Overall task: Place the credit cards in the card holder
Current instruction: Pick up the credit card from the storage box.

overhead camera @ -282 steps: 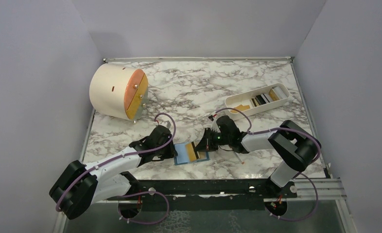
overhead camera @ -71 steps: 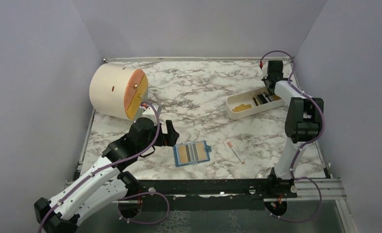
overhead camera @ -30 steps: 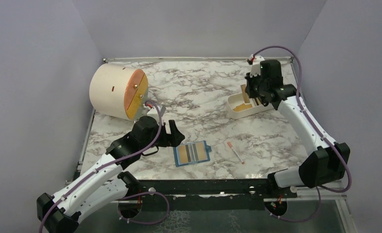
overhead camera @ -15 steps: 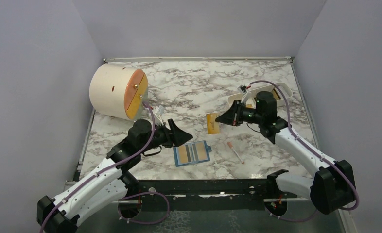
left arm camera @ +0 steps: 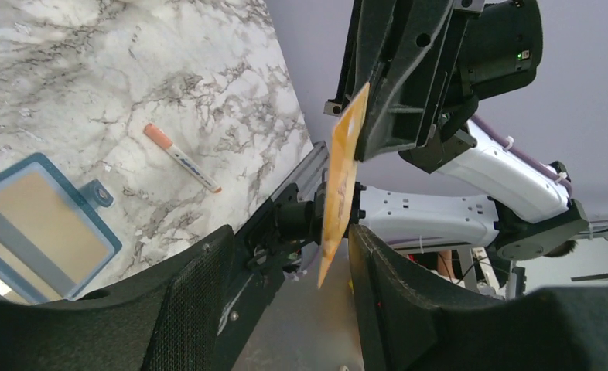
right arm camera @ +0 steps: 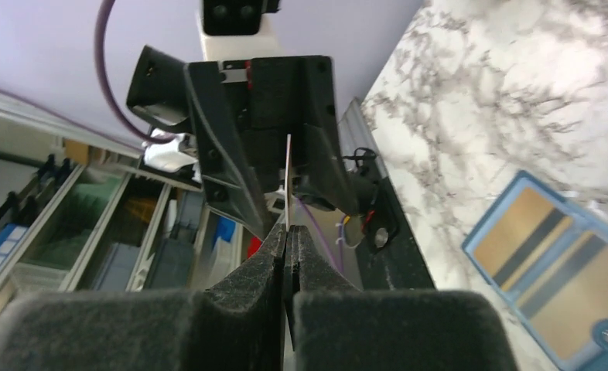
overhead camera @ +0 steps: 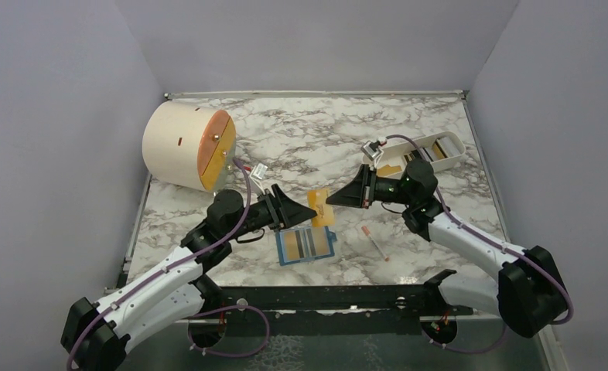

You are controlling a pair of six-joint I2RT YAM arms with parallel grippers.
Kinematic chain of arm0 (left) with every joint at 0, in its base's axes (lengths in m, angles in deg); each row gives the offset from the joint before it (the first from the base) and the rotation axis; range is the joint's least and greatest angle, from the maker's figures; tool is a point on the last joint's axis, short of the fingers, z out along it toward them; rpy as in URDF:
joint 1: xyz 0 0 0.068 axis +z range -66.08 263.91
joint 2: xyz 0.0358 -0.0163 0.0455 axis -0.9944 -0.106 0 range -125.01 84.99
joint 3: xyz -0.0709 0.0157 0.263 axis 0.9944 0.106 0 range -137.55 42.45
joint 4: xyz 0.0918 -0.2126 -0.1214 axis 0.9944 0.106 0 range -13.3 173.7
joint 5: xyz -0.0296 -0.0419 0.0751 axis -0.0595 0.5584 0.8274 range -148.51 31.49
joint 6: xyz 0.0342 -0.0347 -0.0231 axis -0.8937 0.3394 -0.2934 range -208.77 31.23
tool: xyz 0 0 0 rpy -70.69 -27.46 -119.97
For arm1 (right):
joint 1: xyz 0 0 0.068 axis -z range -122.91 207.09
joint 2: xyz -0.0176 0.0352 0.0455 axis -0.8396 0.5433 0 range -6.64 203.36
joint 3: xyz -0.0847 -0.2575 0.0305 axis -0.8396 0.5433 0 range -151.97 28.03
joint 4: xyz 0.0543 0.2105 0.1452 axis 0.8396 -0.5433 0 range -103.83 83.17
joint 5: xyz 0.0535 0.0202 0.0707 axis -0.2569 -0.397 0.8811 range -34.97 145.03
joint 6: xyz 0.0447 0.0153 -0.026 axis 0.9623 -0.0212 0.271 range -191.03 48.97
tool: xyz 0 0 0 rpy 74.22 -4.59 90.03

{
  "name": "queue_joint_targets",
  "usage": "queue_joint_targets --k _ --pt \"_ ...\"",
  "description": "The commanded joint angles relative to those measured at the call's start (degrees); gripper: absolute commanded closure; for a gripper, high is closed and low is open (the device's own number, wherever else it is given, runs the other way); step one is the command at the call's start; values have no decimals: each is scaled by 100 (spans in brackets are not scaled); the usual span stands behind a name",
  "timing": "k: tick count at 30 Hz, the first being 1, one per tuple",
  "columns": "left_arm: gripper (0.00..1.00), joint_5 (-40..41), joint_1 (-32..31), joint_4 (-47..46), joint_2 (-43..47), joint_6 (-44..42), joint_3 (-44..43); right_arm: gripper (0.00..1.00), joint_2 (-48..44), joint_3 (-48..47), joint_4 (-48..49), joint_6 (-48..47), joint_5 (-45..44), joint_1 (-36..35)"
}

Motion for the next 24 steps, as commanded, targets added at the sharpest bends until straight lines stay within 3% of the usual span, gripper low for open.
queue_joint_targets --k 1,4,6,8,9,12,16,21,24 --pt "44 -354 -3 -661 -100 228 30 99 269 -86 974 608 150 -254" --pt "55 -165 -3 -661 -11 224 43 99 363 -32 1070 621 111 -288" --pt "71 -65 -4 -636 23 227 74 99 437 -7 1057 553 122 -286" --pt "96 50 -3 -457 24 197 102 99 508 -16 937 394 145 -289" --pt "100 104 -3 -352 16 170 110 99 546 -7 911 327 138 -293" --pt "100 154 -3 -268 24 87 195 96 597 20 898 209 87 -294" --pt "100 325 -4 190 57 -269 110 84 609 -54 434 -137 -70 -291" --pt "100 564 -3 800 199 -487 96 63 512 -325 -895 -1010 -587 -289" --pt "100 765 5 1174 329 -473 158 55 441 -552 -1693 -1720 -1024 -292"
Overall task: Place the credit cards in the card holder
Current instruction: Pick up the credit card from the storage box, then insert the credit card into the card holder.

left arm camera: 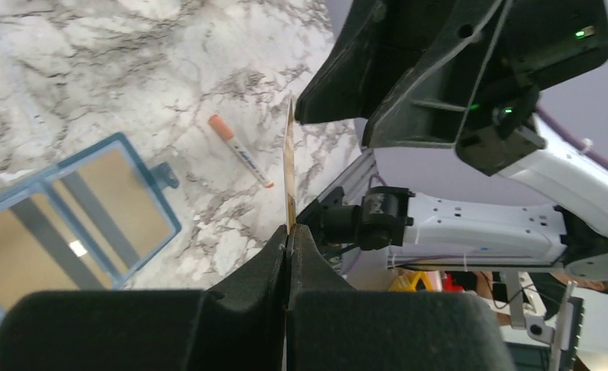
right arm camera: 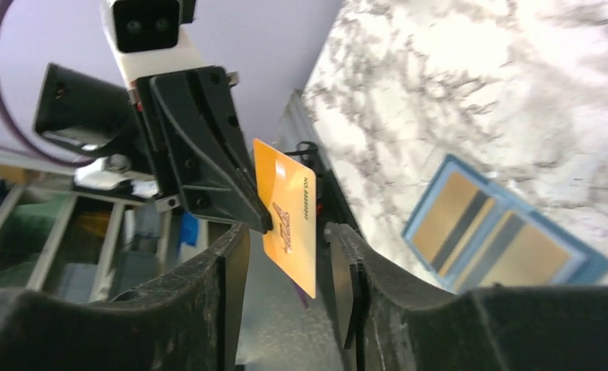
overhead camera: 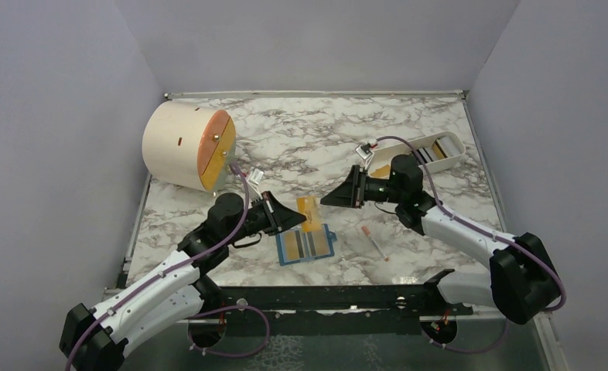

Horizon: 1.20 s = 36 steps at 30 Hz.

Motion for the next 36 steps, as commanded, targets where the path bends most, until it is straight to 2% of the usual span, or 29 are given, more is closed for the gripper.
queue_joint_targets --k 1,6,11,20,25,36 --pt "100 554 6 946 243 -237 -7 54 -172 -478 -1521 -1375 -894 -37" --pt "100 1058 5 1891 198 -270 -80 42 45 -814 -2809 -2455 -2033 -50" --pt "100 1170 5 2127 48 -281 -71 40 431 -962 -3336 -2844 -2739 -249" --pt "100 748 18 1835 -552 -531 -19 43 1215 -1122 -3487 -3014 -3180 -918" --pt "100 475 54 1407 -759 -452 262 43 1485 -1322 -3884 -3166 -3804 -1324" --pt "100 136 137 698 -1024 -233 650 53 1594 -1334 -4408 -3199 -4489 -1677"
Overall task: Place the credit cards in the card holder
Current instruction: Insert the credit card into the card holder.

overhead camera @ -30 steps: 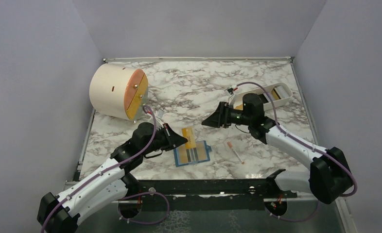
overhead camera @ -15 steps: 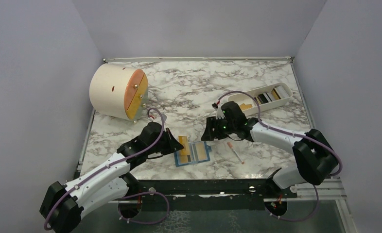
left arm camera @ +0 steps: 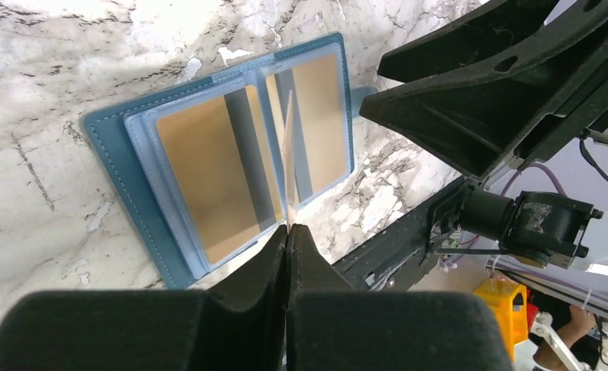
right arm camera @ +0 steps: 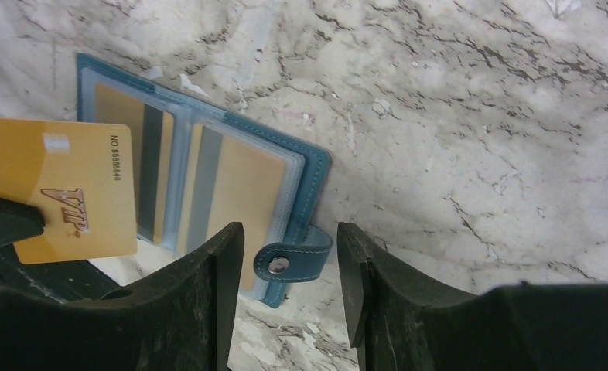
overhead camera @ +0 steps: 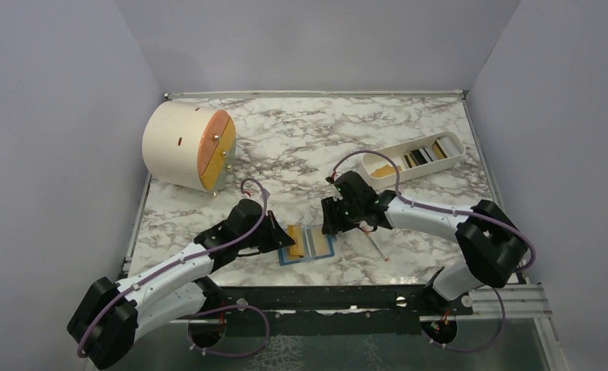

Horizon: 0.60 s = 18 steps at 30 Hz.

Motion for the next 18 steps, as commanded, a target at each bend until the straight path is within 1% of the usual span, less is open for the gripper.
queue_joint_targets --k 1,8,14,18 --pt "100 -306 61 -608 -74 160 178 53 1 -116 -322 -79 -538 -118" --pt "100 -395 120 -999 -228 266 383 60 -137 28 -304 -22 -557 -137" --pt "100 -526 159 -1368 -432 326 472 69 -339 120 -330 52 -701 -146" --pt "100 -598 173 -1673 -515 438 591 73 -341 155 -361 85 -795 -146"
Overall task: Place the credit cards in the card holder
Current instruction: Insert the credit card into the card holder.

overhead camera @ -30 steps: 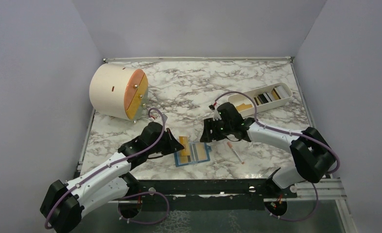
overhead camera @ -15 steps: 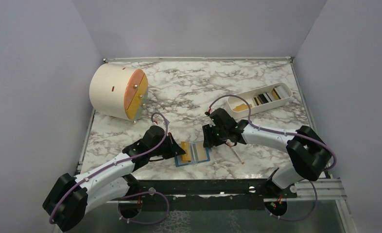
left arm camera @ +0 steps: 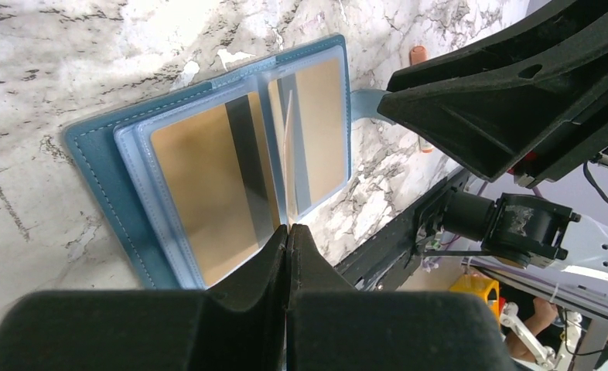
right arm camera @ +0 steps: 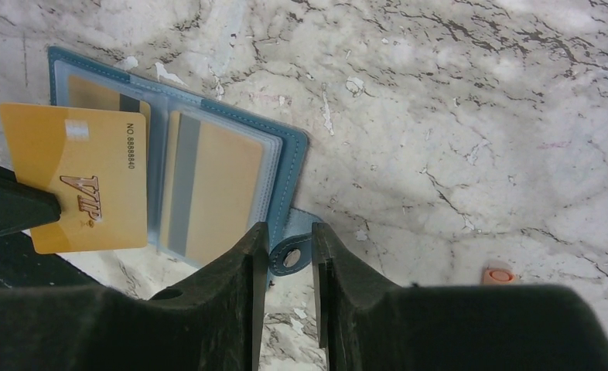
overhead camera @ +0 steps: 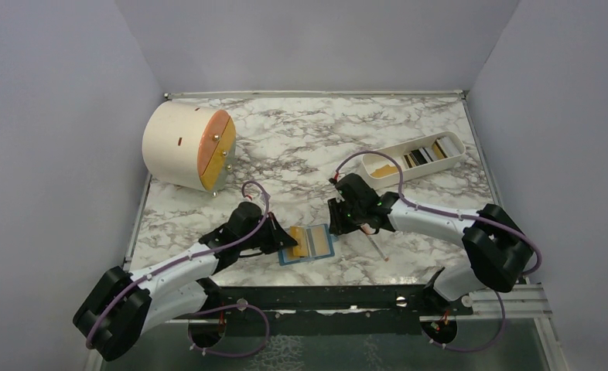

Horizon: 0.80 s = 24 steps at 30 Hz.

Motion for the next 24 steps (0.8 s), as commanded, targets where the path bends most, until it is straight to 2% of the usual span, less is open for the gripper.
queue_joint_targets --k 1,8,16,24 --pt "100 -226 33 -520 -89 121 119 75 -119 88 -63 68 -288 -39" --pt "100 -284 49 -787 -303 128 245 86 -167 297 194 136 -210 -35" --pt "100 -222 68 -387 -606 64 122 87 -174 313 206 137 -236 -39" --pt "100 -394 133 -823 -904 158 198 87 -164 439 337 209 -233 -38"
